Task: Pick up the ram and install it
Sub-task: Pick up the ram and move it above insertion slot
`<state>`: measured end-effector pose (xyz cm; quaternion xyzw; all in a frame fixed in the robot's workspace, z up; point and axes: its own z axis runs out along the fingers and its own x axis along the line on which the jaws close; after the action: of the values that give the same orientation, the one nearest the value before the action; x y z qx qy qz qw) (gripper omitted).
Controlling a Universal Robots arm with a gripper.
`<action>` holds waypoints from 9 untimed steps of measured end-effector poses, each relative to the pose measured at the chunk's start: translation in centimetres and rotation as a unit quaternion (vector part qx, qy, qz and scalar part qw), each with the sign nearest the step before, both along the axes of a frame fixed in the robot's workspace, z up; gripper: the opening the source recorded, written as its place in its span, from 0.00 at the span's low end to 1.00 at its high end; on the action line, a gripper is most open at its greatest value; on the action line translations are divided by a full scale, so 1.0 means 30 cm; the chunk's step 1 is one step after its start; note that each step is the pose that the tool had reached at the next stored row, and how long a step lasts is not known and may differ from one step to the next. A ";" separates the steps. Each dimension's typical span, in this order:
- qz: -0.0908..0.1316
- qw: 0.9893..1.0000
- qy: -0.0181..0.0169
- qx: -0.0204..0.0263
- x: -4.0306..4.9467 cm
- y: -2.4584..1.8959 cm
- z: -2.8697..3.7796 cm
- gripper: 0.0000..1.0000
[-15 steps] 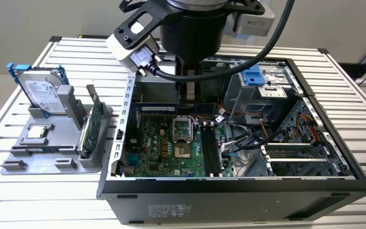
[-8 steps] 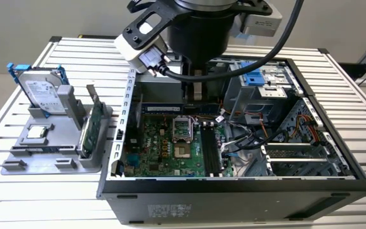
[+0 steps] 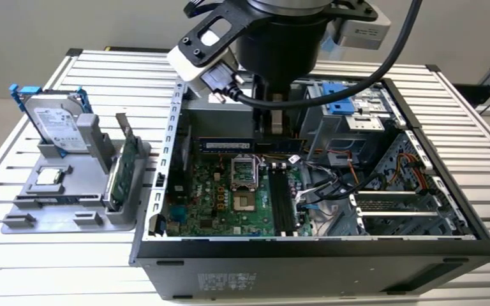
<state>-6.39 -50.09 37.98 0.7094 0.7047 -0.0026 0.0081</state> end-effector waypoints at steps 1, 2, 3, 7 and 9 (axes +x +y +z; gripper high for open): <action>0.000 1.000 0.000 0.000 0.005 0.000 0.000 0.00; 0.000 1.000 0.000 0.000 0.010 0.000 0.000 0.00; 0.000 1.000 0.000 0.000 0.015 0.000 0.000 0.00; 0.000 1.000 0.000 0.000 0.034 0.000 0.000 0.00; 0.000 1.000 0.000 0.000 0.043 0.000 0.000 0.00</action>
<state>-5.11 -50.09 37.99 0.7094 0.7047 -0.0026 0.0081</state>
